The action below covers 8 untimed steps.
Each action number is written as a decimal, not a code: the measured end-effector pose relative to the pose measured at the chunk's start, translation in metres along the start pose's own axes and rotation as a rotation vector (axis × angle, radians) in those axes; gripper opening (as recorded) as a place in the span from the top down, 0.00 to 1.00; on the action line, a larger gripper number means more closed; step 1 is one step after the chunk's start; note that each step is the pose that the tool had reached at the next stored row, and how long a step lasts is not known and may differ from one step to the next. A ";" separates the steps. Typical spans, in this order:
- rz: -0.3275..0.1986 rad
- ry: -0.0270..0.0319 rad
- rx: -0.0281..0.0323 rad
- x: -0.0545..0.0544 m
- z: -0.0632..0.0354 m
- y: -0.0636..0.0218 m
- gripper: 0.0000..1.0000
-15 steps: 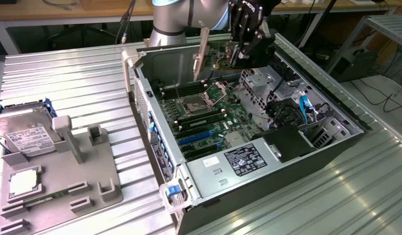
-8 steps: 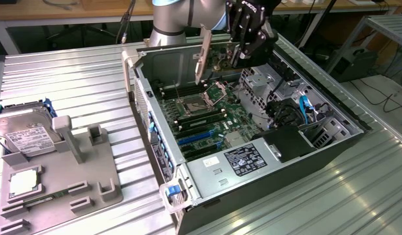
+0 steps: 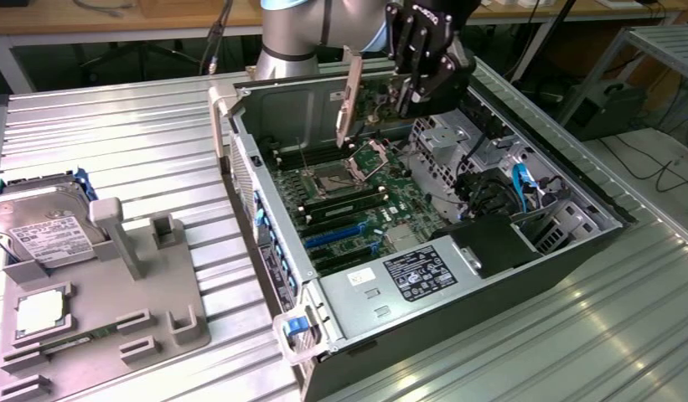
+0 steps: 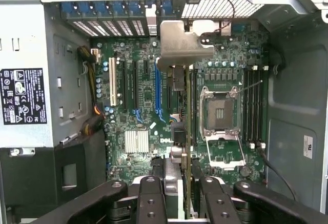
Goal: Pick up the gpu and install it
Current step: 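Insert the gpu into the slot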
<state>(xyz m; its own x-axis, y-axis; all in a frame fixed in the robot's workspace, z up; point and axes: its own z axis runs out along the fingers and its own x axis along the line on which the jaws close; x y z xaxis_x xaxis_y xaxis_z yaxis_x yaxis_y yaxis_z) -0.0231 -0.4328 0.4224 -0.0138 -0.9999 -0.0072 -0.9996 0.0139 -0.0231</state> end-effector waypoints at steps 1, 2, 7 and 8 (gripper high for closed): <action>0.000 -0.0023 0.0002 0.000 0.0010 0.0001 0.69; 0.000 -0.0040 0.0002 0.000 0.0021 0.0003 0.69; 0.004 -0.0039 0.0004 0.000 0.0076 0.0023 0.69; 0.006 -0.0039 0.0005 0.000 0.0083 0.0028 0.69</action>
<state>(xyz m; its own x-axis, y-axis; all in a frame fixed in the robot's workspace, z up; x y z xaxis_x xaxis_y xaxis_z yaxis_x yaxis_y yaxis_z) -0.0257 -0.4328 0.4139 -0.0200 -0.9997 -0.0113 -0.9995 0.0203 -0.0236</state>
